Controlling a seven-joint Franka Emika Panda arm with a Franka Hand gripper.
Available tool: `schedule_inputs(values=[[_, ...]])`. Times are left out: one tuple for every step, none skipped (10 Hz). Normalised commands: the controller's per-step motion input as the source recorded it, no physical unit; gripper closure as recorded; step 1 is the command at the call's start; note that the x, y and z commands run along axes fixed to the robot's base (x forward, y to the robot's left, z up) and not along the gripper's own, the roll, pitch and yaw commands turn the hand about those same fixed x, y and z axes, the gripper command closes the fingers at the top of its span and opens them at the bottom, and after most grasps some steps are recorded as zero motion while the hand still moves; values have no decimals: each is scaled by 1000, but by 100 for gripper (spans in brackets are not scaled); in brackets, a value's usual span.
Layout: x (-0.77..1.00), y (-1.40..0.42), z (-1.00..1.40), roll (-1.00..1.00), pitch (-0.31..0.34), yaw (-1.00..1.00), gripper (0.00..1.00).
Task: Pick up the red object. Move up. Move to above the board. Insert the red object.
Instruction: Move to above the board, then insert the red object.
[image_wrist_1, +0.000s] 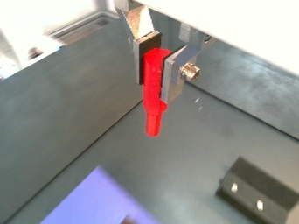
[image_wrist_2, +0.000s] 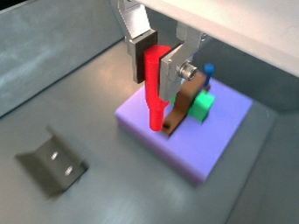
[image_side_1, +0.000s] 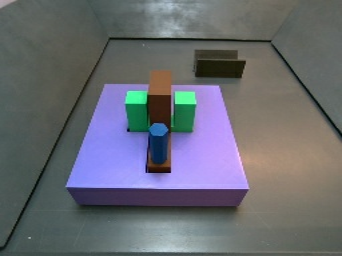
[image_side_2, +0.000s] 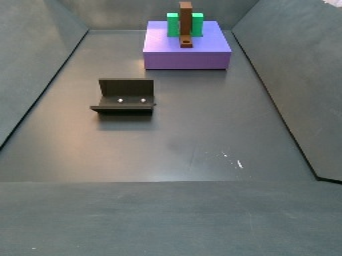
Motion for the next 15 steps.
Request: schedule_inputs(values=[[348,-1400,245,73,148,187,100],[384,-1400,248,38,166,67,100],[404,-1400,255,34,162,36,100],[221,-569,110,40,150,9,100],[161,-306,65,48,141,6,100],[0,-23,-17,0,0,0,100],[0,-29,0,0,0,0,100],[-17,0,-314,-60,-83,0,100],[0,946,-774,-124,-1,0,100],[-114,1000,-931,-33,-74,0,100],[-69,1000,-1000,0,-61,9,100],[-137,706,-1000,0,-37,-97,100],[0,134,-1000,0,-41,-129,100],[-143,177,-1000,0,-83,-86,100],[-203,0,-849,0,-174,-34,100]])
